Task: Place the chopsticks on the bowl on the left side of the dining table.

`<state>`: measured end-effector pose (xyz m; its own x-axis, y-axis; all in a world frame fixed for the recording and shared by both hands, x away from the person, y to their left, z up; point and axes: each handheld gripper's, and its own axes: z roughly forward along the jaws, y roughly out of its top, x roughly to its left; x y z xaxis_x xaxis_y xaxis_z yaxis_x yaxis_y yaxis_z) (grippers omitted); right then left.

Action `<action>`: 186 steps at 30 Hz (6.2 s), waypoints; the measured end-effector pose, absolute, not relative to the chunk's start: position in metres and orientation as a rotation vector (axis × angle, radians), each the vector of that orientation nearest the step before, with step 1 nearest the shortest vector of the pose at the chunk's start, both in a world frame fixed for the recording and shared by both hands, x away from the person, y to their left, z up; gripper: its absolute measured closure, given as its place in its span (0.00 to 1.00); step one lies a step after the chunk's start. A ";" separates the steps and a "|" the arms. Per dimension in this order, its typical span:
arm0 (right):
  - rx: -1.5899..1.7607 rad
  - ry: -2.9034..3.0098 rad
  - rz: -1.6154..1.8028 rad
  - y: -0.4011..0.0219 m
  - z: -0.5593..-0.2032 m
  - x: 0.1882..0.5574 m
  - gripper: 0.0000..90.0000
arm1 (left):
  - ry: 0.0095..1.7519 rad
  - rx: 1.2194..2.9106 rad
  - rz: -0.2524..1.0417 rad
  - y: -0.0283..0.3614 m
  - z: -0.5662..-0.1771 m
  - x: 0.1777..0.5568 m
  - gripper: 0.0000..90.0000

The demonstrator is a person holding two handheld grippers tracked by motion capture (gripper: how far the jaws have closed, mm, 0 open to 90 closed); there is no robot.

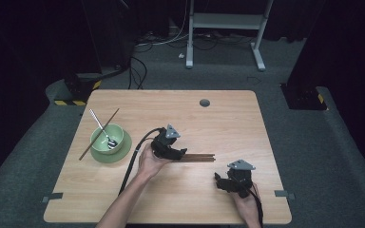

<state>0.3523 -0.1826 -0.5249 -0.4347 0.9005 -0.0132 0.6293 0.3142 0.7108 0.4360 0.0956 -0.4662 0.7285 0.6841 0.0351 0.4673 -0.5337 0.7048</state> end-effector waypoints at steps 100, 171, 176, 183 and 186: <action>1.359 2.177 0.898 -0.183 -0.525 0.352 0.18 | 1.037 2.293 0.353 0.097 -0.507 0.470 0.46; 1.357 2.179 0.899 -0.183 -0.525 0.352 0.18 | 1.172 2.271 0.448 0.146 -0.504 0.494 0.90; 1.357 2.178 0.899 -0.183 -0.525 0.352 0.18 | 1.184 2.264 0.463 0.152 -0.504 0.494 0.91; 1.357 2.178 0.899 -0.183 -0.525 0.352 0.18 | 1.173 2.281 0.491 0.153 -0.504 0.493 0.92; 1.357 2.178 0.899 -0.183 -0.525 0.352 0.18 | 1.174 2.282 0.491 0.153 -0.504 0.493 0.93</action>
